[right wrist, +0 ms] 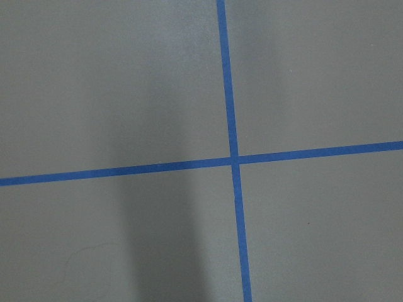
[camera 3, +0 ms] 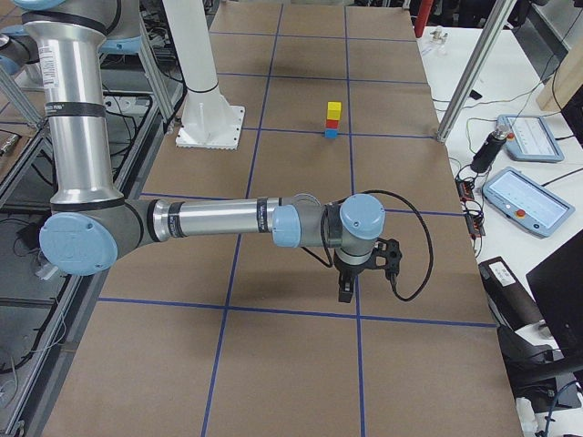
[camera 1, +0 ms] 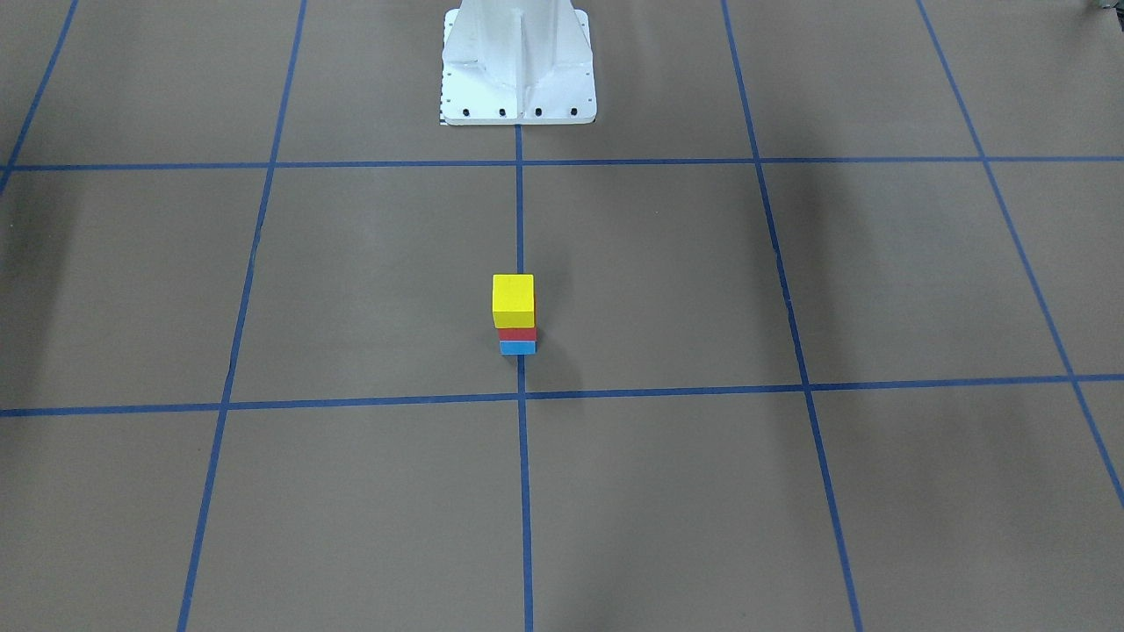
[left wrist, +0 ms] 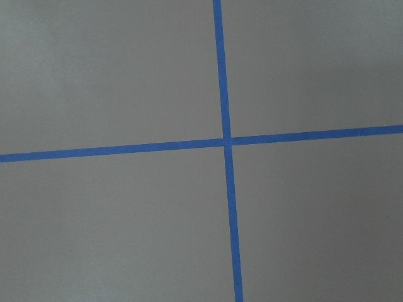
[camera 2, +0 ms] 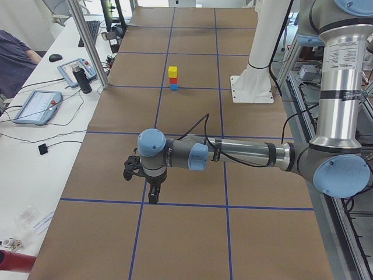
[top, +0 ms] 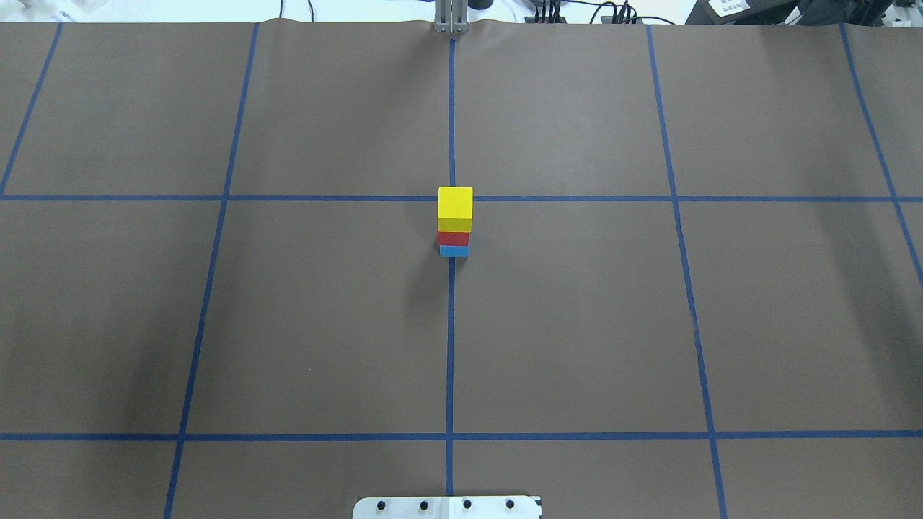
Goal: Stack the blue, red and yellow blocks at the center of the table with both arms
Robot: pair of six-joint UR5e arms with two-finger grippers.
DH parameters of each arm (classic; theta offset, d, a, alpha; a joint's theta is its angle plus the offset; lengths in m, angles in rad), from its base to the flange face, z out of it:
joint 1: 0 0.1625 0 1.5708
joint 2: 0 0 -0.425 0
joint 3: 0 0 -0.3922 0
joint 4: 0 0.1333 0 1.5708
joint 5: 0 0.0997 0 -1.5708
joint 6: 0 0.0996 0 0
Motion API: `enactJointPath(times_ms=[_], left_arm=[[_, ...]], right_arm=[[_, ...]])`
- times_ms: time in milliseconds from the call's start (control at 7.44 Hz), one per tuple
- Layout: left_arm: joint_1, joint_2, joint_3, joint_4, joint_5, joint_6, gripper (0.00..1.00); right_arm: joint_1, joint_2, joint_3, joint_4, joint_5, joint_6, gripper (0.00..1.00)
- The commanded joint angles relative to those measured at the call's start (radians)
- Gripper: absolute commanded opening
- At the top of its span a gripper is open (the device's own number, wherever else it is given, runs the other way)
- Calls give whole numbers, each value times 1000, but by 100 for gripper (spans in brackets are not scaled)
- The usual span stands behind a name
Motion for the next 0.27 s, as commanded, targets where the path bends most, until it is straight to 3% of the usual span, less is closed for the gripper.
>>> enactJointPath(times_ms=[0, 134], left_arm=[[2, 0, 6, 0, 2, 0, 100], [2, 0, 6, 0, 2, 0, 100]], right_arm=[[0, 5, 7, 0, 2, 1, 99], [0, 7, 8, 0, 2, 1, 99]])
